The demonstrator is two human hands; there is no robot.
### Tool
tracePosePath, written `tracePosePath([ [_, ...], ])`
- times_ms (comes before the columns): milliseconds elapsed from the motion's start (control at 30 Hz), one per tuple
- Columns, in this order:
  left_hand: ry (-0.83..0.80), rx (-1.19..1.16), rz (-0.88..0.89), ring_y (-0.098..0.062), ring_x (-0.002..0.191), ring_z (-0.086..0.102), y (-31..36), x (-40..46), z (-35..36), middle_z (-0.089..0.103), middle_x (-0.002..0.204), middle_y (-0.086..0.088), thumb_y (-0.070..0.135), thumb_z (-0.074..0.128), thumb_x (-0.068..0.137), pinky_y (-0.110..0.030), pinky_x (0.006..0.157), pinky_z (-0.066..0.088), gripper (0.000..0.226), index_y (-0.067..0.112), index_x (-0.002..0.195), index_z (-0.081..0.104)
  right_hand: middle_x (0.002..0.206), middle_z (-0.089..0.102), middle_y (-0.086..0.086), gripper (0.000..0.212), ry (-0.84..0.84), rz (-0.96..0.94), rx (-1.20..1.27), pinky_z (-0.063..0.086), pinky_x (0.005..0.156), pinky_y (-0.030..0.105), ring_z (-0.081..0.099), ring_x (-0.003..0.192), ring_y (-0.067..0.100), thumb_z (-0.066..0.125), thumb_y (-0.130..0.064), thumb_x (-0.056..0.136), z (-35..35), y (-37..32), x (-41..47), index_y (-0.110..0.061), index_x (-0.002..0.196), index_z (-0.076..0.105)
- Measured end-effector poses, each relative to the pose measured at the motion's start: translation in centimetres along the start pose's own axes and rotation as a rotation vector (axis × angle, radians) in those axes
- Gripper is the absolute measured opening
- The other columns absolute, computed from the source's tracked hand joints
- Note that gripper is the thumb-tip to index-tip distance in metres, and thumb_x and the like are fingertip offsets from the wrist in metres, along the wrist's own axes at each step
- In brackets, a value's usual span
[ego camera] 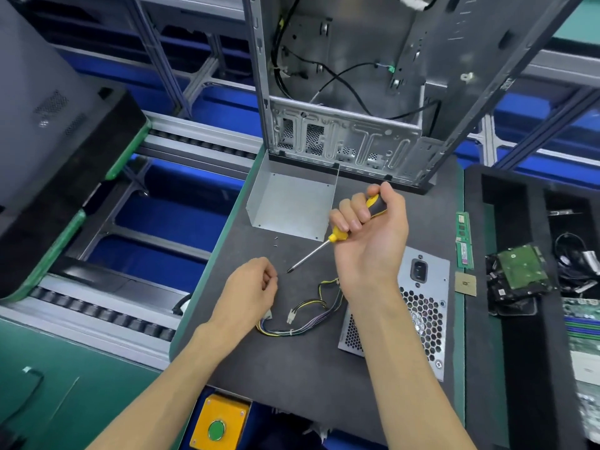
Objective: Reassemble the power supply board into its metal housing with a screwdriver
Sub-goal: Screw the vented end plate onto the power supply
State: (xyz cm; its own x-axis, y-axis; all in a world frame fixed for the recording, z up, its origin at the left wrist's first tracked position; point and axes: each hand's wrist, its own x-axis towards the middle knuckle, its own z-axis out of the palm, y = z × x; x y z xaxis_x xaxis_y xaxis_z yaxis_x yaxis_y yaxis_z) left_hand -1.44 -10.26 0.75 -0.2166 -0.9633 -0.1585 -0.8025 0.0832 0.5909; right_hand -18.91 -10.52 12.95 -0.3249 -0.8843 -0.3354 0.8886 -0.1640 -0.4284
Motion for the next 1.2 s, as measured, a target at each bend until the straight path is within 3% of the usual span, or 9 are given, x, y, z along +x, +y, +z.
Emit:
tracePosePath([
  [67, 0.006, -0.319, -0.102, -0.003, 0.063, 0.057, 1.9, -0.1, -1.0, 0.064, 0.07, 0.008, 0.011, 0.067, 0.09, -0.014, 0.065, 0.048, 0.017, 0.027, 0.084, 0.067, 0.059, 0.027, -0.004, 0.026, -0.004, -0.034, 0.017, 0.029, 0.046, 0.023, 0.024, 0.049, 0.012, 0.049, -0.022, 0.103, -0.1, -0.7, -0.2, -0.016, 0.078, 0.051],
  [133, -0.029, -0.613, -0.095, -0.006, 0.069, 0.067, 4.2, -0.4, -2.2, 0.073, 0.077, 0.002, 0.008, 0.065, 0.093, -0.014, 0.07, 0.052, 0.02, 0.026, 0.093, 0.074, 0.059, 0.027, -0.004, 0.025, -0.007, -0.085, 0.045, 0.029, 0.047, 0.023, 0.023, 0.05, 0.012, 0.048, -0.022, 0.103, -0.3, -1.7, -0.4, -0.016, 0.078, 0.05],
  [233, -0.106, -1.009, -0.103, -0.021, 0.077, 0.074, 7.3, -1.1, -4.0, 0.076, 0.084, -0.009, 0.006, 0.068, 0.092, -0.023, 0.074, 0.058, 0.014, 0.014, 0.095, 0.079, 0.059, 0.027, -0.004, 0.027, 0.006, -0.193, 0.09, 0.027, 0.047, 0.024, 0.022, 0.05, 0.012, 0.047, -0.023, 0.103, -0.8, -3.7, -0.8, -0.015, 0.078, 0.05],
  [333, -0.189, -1.249, -0.161, -0.021, 0.073, 0.068, 9.7, -1.9, -4.8, 0.07, 0.08, -0.011, 0.018, 0.077, 0.079, -0.028, 0.071, 0.058, 0.015, 0.005, 0.086, 0.077, 0.059, 0.027, -0.004, 0.027, 0.006, -0.276, 0.129, 0.026, 0.048, 0.024, 0.023, 0.049, 0.012, 0.046, -0.023, 0.103, -1.4, -5.9, -1.6, -0.016, 0.077, 0.049],
  [400, -0.239, -1.252, -0.152, -0.019, 0.069, 0.064, 11.0, -2.4, -4.8, 0.066, 0.077, -0.008, 0.022, 0.078, 0.075, -0.027, 0.069, 0.057, 0.019, 0.006, 0.084, 0.077, 0.059, 0.027, -0.004, 0.027, 0.0, -0.315, 0.144, 0.026, 0.047, 0.024, 0.023, 0.049, 0.012, 0.046, -0.023, 0.103, -1.8, -7.1, -2.3, -0.016, 0.077, 0.049],
  [533, -0.326, -1.284, -0.108, -0.025, 0.079, 0.071, 13.2, -3.5, -4.4, 0.072, 0.084, -0.014, 0.007, 0.077, 0.081, -0.03, 0.075, 0.059, 0.005, 0.006, 0.086, 0.078, 0.059, 0.027, -0.004, 0.027, -0.015, -0.374, 0.154, 0.026, 0.048, 0.025, 0.022, 0.051, 0.013, 0.045, -0.023, 0.103, -2.7, -9.2, -4.1, -0.016, 0.077, 0.05],
  [733, -0.4, -1.243, -0.043, -0.025, 0.083, 0.074, 15.8, -5.3, -3.4, 0.074, 0.087, -0.014, 0.011, 0.08, 0.077, -0.029, 0.077, 0.06, 0.016, 0.006, 0.093, 0.08, 0.059, 0.025, -0.003, 0.028, -0.007, -0.431, 0.167, 0.027, 0.047, 0.025, 0.02, 0.05, 0.013, 0.044, -0.023, 0.104, -4.1, -11.3, -6.5, -0.016, 0.077, 0.049],
  [1200, -0.364, -1.305, -0.075, -0.023, 0.081, 0.074, 16.9, -8.6, -1.9, 0.075, 0.089, -0.017, 0.011, 0.081, 0.075, -0.027, 0.075, 0.06, 0.015, 0.007, 0.089, 0.081, 0.058, 0.025, -0.003, 0.035, -0.042, -0.486, 0.188, 0.027, 0.047, 0.026, 0.02, 0.051, 0.015, 0.042, -0.024, 0.099, -5.8, -11.9, -9.6, -0.018, 0.065, 0.05],
])
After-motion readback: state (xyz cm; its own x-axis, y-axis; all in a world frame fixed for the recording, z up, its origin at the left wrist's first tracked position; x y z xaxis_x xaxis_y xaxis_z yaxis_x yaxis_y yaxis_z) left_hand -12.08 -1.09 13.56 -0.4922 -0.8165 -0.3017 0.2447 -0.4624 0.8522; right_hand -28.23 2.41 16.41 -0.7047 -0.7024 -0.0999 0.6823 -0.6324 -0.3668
